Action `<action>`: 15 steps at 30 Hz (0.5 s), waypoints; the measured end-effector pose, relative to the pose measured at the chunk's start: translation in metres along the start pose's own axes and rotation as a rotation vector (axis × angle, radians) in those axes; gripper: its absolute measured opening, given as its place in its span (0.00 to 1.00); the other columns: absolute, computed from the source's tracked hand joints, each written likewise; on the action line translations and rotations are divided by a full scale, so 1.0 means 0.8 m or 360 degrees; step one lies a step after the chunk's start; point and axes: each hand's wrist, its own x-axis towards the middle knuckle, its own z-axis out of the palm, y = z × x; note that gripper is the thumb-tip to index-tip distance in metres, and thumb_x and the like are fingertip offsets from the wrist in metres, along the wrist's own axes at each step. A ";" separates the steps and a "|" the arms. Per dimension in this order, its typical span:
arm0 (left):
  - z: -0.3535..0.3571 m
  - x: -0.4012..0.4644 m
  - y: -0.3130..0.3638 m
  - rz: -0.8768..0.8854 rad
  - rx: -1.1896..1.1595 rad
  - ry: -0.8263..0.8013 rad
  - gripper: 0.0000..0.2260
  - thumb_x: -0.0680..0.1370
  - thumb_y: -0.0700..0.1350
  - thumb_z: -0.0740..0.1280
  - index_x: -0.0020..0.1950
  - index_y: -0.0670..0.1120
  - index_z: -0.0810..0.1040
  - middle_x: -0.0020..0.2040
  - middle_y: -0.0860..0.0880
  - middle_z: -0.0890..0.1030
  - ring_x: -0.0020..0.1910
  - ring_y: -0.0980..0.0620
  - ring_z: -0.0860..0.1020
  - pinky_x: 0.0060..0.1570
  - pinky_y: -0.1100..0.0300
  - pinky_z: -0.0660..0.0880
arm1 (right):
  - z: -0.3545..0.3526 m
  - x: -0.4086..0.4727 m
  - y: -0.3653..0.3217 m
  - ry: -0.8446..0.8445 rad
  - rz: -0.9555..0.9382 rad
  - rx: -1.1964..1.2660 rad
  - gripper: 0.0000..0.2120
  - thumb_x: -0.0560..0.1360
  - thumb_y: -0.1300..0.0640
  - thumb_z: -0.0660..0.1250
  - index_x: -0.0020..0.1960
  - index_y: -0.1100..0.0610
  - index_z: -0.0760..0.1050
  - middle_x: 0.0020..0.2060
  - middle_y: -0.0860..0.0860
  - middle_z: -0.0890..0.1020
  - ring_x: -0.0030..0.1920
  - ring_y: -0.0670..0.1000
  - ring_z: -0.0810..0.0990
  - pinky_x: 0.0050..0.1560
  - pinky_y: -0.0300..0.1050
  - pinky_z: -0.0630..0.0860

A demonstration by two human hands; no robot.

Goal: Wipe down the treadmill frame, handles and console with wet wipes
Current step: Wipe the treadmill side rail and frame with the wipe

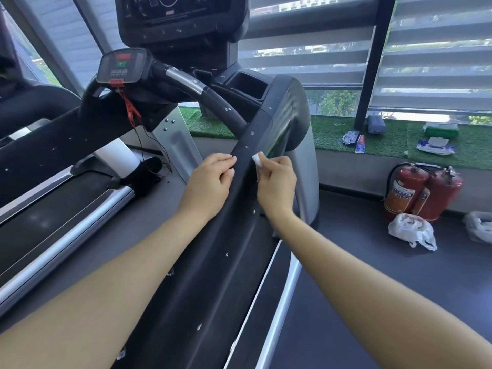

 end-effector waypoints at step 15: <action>0.001 0.001 0.000 0.0026 0.0004 -0.0003 0.14 0.80 0.38 0.60 0.66 0.41 0.75 0.66 0.48 0.75 0.64 0.52 0.72 0.50 0.87 0.52 | -0.003 -0.045 -0.005 -0.0067 -0.0059 -0.0009 0.11 0.80 0.60 0.60 0.54 0.63 0.81 0.43 0.52 0.69 0.39 0.46 0.70 0.46 0.26 0.66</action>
